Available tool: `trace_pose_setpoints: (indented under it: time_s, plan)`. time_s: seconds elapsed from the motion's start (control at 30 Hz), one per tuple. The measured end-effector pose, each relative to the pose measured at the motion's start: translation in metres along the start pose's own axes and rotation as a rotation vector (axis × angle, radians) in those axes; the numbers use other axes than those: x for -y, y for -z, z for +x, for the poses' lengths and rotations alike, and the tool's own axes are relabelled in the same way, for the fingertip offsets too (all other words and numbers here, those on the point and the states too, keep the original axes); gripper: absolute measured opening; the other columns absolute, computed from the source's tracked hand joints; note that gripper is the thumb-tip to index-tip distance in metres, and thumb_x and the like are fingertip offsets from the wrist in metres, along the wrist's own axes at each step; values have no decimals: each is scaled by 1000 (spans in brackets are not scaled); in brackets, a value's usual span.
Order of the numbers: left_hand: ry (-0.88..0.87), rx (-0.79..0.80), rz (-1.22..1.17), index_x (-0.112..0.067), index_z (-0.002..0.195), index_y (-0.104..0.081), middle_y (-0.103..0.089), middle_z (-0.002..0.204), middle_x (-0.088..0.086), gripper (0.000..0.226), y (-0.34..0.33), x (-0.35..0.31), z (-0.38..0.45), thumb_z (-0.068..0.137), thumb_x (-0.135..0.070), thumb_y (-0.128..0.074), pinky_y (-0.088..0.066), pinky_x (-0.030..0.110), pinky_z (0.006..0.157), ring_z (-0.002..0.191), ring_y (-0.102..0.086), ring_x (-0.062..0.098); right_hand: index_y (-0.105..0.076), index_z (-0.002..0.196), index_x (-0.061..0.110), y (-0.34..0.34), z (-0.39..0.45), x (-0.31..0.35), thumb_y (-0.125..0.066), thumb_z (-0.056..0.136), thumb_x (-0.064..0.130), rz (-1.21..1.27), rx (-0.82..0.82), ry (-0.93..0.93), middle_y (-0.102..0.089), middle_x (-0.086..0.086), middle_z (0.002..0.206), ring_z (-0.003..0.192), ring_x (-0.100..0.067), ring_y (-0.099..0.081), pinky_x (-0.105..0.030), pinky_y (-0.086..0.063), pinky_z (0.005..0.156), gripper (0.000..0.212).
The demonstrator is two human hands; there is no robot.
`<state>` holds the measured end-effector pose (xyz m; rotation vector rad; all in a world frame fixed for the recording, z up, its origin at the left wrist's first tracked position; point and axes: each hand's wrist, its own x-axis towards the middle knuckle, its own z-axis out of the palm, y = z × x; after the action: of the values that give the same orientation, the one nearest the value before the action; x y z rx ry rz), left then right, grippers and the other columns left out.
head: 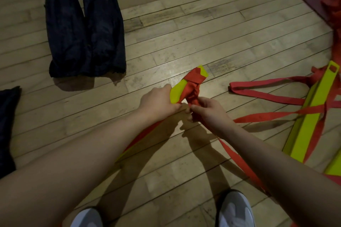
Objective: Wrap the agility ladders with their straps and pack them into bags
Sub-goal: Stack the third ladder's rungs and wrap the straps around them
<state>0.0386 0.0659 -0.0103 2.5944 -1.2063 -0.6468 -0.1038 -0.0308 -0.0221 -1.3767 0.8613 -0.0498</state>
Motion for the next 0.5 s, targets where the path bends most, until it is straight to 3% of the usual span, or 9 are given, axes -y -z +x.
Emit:
trace_pose_setpoints:
  time_s: [0.2,0.3,0.5]
  plan:
    - [101,-97,-146,-18,94,-45,-55,85,4,35,4,1,6,77,-29,-73,-46,30,60,76,-58,24,-56,111,-1,-6,-10,8,-39,103,10,-69,132,-80,-65,-15,83,62,-20,-63,-23,-52,56,22]
    - [80,-96,-58,-15,103,-46,-53,86,4,35,5,0,8,80,-23,-71,-49,32,63,77,-57,25,-59,106,0,-15,-11,12,-39,103,16,-118,105,-31,-65,-11,75,56,-21,-60,-25,-50,53,25]
    - [155,80,-98,-12,125,-30,-53,89,4,54,-7,0,5,86,-23,-66,-53,38,68,81,-59,25,-62,85,2,-19,-10,16,-42,101,15,-145,-41,53,-56,-7,57,43,-16,-42,-22,-34,43,29]
